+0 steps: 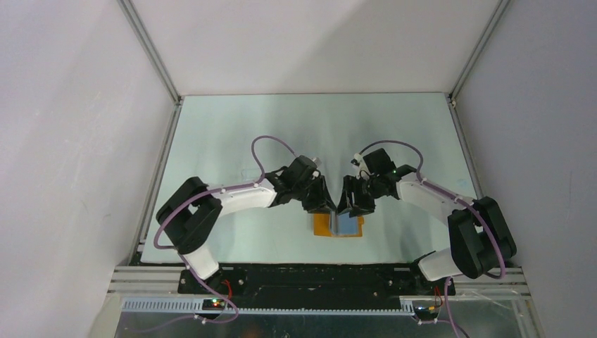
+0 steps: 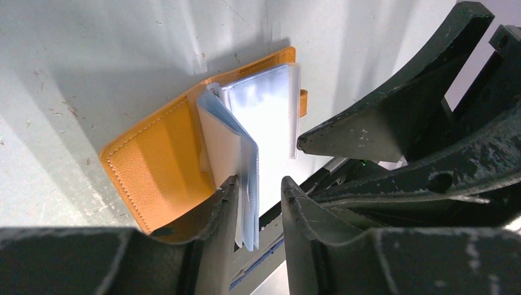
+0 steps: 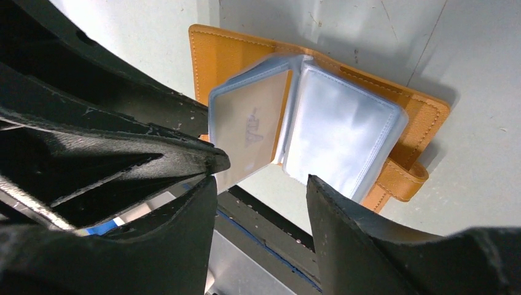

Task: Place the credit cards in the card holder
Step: Turn over the card holder.

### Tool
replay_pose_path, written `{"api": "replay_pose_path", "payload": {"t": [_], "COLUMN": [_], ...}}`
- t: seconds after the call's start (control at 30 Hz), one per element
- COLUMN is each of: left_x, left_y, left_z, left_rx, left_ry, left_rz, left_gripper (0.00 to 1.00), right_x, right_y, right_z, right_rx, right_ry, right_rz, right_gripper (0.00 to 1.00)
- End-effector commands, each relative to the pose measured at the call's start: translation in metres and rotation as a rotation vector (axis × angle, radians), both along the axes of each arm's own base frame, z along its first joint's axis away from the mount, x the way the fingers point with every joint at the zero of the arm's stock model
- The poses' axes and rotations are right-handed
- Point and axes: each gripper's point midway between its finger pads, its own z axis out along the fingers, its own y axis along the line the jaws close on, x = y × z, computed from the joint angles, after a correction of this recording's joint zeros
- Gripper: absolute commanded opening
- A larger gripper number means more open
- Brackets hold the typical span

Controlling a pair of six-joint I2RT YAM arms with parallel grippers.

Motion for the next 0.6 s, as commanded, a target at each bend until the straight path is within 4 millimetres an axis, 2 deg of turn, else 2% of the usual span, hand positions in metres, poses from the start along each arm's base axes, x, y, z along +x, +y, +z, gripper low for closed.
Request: {"api": "replay_pose_path", "payload": {"t": [0.0,0.23,0.33,0.57], "left_x": [0.000,-0.001,-0.002,-0.002], "left_y": [-0.017,-0.025,-0.026,-0.029], "left_z": [0.014,0.021,0.023,0.024], "left_rx": [-0.066,-0.121,-0.139,-0.180], "left_ry": [-0.013,-0.008,-0.005,0.005], "left_rz": [-0.045,-0.046,-0.043,-0.034], "left_gripper": [0.37,0.37,0.37,0.37], "right_x": [0.002,-0.002,-0.003,-0.006], "right_y": [0.007,0.013,0.015,0.014], "right_z": [0.015,0.009,0.005,-0.004], "right_rx": [0.056,0.065,0.057,0.016], "right_ry": [-0.025,0.004,0.011,0.017], "right_rz": [0.031,0.053,0.061,0.073], "right_gripper": [0.61,0.61,0.53,0.46]}}
